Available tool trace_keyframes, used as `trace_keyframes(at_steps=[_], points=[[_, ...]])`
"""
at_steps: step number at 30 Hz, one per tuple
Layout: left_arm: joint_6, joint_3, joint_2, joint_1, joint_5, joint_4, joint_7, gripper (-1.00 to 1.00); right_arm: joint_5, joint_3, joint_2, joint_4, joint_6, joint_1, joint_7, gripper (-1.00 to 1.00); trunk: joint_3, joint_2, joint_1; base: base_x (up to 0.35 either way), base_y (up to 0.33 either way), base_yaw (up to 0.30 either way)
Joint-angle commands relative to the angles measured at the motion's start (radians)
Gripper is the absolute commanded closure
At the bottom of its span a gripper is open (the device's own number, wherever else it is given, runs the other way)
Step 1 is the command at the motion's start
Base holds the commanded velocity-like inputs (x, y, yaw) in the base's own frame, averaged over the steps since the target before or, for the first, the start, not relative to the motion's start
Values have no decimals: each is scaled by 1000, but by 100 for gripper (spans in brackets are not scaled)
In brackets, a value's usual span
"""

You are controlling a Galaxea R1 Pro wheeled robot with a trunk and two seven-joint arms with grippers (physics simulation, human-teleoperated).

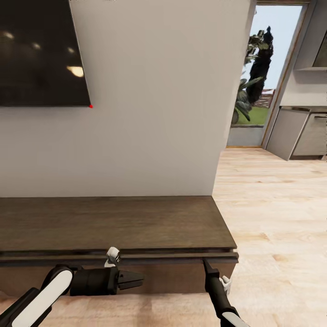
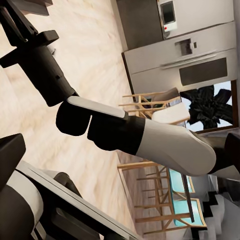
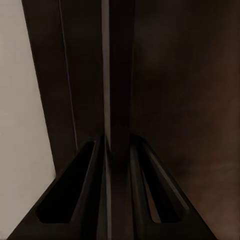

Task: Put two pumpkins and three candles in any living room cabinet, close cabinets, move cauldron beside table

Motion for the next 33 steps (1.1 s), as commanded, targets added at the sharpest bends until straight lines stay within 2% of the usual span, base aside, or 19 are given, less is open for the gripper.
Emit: trace_keyframes(at_steps=[1, 33], points=[[3, -1, 1, -1, 1, 0, -3, -100, 2, -2, 1, -1, 3, -1, 12, 100, -1, -1, -1, -63, 0, 0], [3, -1, 0, -1, 1, 1, -3, -100, 2, -2, 1, -1, 3, -1, 12, 100, -1, -1, -1, -129, 0, 0]])
